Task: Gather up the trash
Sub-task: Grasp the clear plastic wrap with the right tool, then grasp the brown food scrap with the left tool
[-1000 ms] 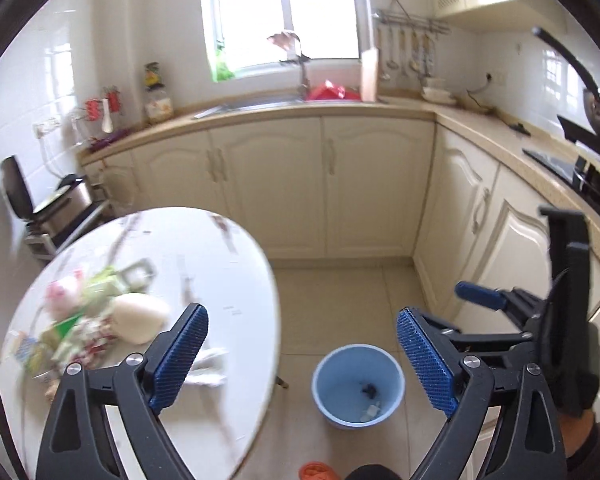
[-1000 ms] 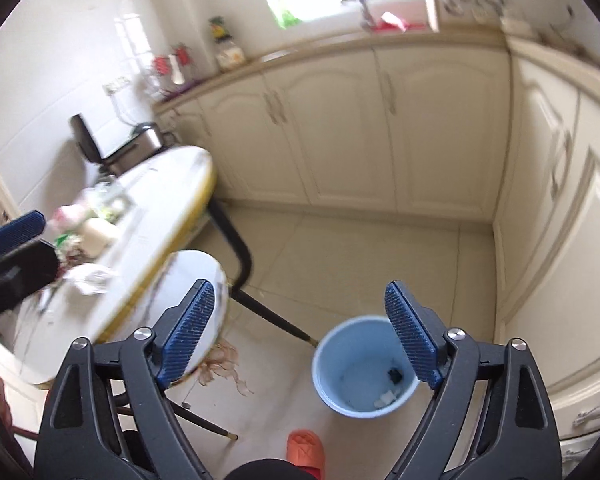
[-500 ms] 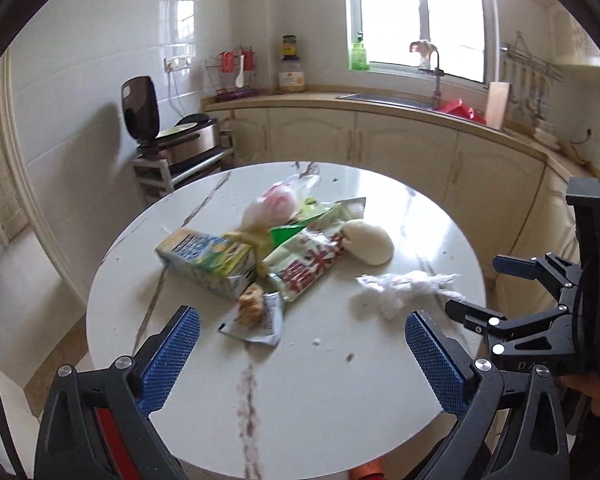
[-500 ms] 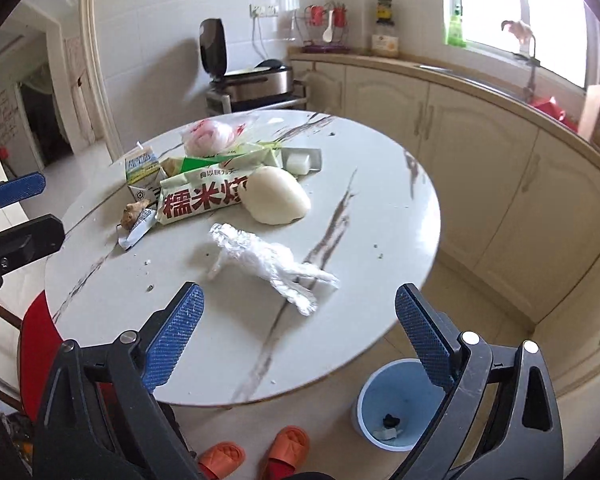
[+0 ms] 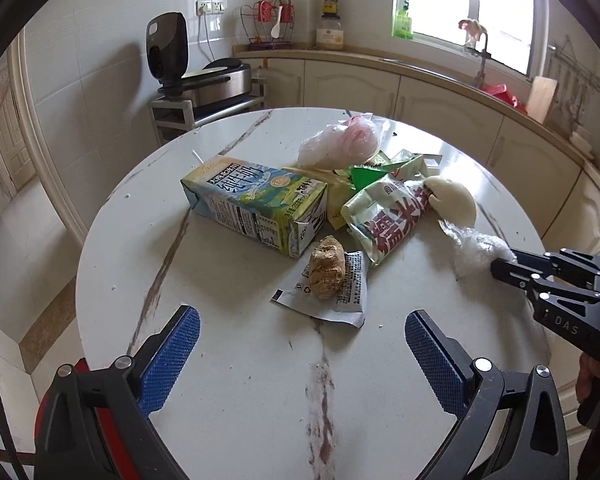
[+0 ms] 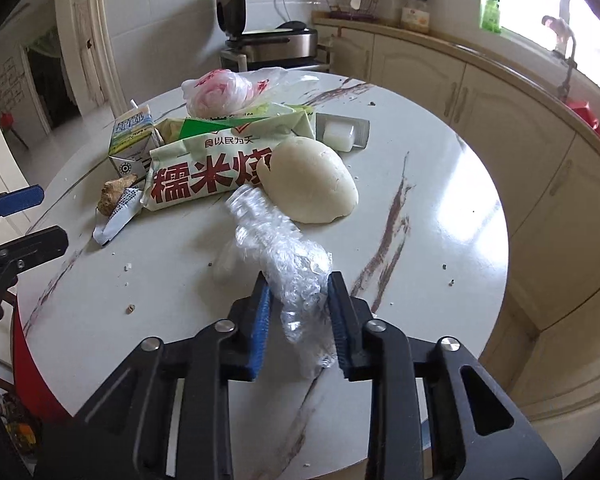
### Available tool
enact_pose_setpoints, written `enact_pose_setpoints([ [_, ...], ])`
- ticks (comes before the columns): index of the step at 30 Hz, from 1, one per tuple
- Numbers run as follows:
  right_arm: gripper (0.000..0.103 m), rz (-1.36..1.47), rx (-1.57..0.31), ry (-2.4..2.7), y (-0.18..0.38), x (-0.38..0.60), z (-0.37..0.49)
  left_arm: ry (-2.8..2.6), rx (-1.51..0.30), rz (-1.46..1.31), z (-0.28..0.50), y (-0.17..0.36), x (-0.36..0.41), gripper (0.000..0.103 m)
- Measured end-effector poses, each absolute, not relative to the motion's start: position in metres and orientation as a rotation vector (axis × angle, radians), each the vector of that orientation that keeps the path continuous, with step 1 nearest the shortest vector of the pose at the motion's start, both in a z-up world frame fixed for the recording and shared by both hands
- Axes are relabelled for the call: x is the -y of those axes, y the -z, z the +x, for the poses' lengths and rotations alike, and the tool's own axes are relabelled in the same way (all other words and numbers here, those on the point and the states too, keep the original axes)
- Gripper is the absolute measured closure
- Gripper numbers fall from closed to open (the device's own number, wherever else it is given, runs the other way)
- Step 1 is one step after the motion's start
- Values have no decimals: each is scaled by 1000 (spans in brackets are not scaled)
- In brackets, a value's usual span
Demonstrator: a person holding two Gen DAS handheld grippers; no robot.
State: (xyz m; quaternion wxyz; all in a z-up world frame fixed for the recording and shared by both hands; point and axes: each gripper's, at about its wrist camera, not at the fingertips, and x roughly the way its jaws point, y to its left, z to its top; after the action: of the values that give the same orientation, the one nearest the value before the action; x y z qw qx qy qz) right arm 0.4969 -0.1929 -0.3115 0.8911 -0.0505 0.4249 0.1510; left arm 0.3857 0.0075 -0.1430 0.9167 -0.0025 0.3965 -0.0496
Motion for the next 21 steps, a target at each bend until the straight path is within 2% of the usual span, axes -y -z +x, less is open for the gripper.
enact_pose_setpoints([
  [9, 85, -23, -866, -340, 305, 198, 501, 104, -868, -26, 452, 155, -16, 4],
  [13, 85, -16, -856, -347, 302, 196, 500, 114, -817, -47, 453, 148, -24, 5],
  [14, 85, -15, -853, -349, 301, 196, 500, 117, -818, -55, 453, 149, -25, 12],
  [15, 85, -15, -849, -347, 300, 195, 500, 118, -826, -58, 454, 151, -25, 24],
  [17, 85, -10, -847, -354, 300, 194, 499, 125, -844, -83, 458, 157, -28, 40],
  [18, 85, -11, -846, -355, 300, 193, 499, 139, -860, -95, 460, 159, -28, 44],
  [21, 85, -8, -849, -357, 301, 191, 500, 151, -859, -114, 462, 162, -27, 45],
])
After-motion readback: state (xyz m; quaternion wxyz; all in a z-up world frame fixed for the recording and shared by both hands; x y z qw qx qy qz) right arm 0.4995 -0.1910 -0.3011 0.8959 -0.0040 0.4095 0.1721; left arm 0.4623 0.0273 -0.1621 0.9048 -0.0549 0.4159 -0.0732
